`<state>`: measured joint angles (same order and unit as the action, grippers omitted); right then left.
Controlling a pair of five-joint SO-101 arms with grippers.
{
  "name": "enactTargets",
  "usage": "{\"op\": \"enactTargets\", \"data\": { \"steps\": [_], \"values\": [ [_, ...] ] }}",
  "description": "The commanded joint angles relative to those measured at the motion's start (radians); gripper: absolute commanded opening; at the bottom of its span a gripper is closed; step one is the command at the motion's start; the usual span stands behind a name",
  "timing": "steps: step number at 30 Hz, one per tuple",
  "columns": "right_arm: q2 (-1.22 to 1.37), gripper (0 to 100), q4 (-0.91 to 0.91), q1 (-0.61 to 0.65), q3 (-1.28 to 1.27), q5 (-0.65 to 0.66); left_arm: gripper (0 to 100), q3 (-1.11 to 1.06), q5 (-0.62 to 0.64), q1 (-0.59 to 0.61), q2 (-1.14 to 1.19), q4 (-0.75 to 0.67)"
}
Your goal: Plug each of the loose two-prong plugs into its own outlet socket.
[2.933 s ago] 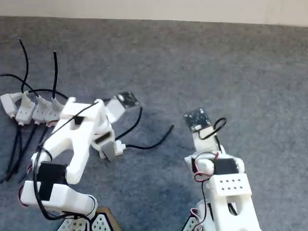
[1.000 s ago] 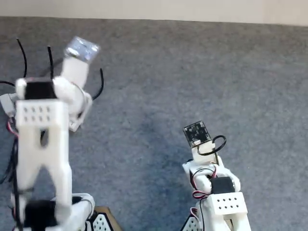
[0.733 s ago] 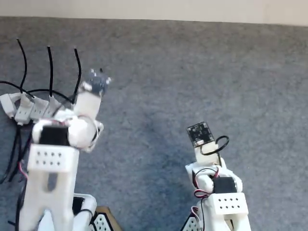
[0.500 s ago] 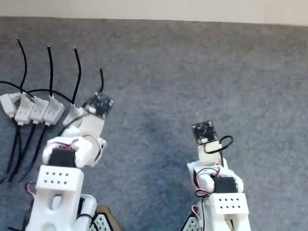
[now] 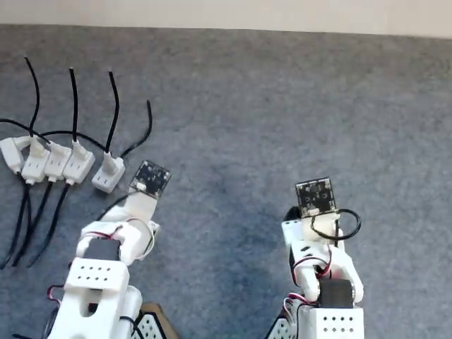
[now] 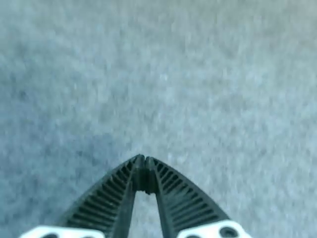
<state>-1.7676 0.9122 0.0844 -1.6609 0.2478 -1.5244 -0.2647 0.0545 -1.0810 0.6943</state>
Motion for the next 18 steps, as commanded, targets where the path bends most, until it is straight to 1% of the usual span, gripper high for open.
{"op": "enactTargets", "data": {
  "steps": [1,3,6,13,18],
  "values": [
    [-0.027,0.5,-0.077,0.021,-0.133,-0.002,15,-0.062,0.005,-0.013,-0.015,-0.126],
    [-0.038,0.5,-0.074,0.015,-0.157,-0.002,15,-0.122,0.005,-0.013,-0.015,-0.222],
    [-0.042,0.5,-0.005,0.015,-0.154,-0.002,15,-0.165,0.005,-0.010,-0.016,-0.339],
    [-0.042,0.5,0.236,0.013,-0.154,-0.002,15,-0.165,0.006,-0.010,-0.016,-0.350],
    [-0.050,0.5,0.320,-0.013,-0.154,-0.002,15,-0.165,0.006,-0.010,-0.016,-0.350]
  ]
}}
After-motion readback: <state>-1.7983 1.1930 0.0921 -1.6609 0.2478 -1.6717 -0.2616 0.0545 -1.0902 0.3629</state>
